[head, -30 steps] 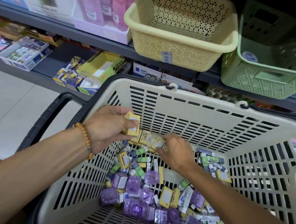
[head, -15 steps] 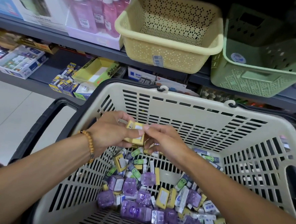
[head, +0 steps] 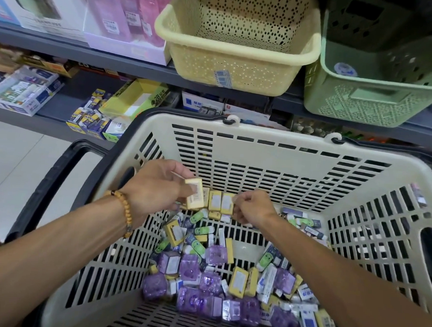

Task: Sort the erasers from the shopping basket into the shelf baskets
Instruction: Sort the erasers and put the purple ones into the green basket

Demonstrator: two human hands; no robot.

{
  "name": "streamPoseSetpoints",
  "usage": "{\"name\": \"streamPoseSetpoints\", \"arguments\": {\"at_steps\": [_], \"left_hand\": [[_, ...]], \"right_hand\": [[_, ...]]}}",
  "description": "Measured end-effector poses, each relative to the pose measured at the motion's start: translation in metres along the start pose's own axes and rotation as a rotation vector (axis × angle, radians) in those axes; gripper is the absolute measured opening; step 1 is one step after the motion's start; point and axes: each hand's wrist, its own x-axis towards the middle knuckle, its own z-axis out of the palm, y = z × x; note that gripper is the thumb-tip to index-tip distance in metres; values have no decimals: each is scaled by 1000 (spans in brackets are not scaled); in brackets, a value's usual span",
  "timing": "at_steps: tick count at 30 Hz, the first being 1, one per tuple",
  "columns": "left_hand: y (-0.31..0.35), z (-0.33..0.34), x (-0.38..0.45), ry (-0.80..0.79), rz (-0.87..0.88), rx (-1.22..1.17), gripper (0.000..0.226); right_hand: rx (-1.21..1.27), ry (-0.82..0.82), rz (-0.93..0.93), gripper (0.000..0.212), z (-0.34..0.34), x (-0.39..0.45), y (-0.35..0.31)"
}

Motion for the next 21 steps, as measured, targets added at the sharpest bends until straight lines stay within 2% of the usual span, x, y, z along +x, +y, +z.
{"name": "streamPoseSetpoints", "arguments": {"at_steps": [4, 8, 9, 11, 12, 14, 16, 17, 19, 21], "left_hand": [[1, 8, 3, 0, -28, 34, 18], [3, 30, 9, -60, -41, 9, 21], [3, 35, 11, -87, -43, -12, 22], [-1, 43, 16, -129, -55, -8, 21], [-5, 46, 19, -134, -54, 57, 18], [-17, 49, 28, -141, 15, 451, 16], [-30, 55, 32, -239, 51, 867, 41], [-36, 58, 32, -280, 47, 995, 53], [-49, 64, 34, -321, 50, 1085, 69], [-57, 66, 36, -349, 79, 1079, 78]], "right_hand": [[-17, -11, -70, 20, -9, -9, -7], [121, -334, -160, 18, -13, -35, -18], [116, -371, -171, 15, -12, -40, -19], [45, -343, -185, 14, -14, -44, -17], [-3, -306, -185, 15, -17, -45, -14], [-84, -231, -174, 18, -27, -44, -6], [-122, -183, -163, 20, -37, -42, 0], [-127, -173, -159, 21, -41, -40, 2], [-117, -162, -171, 27, -43, -37, 1], [-112, -152, -201, 33, -44, -38, -5]]}}
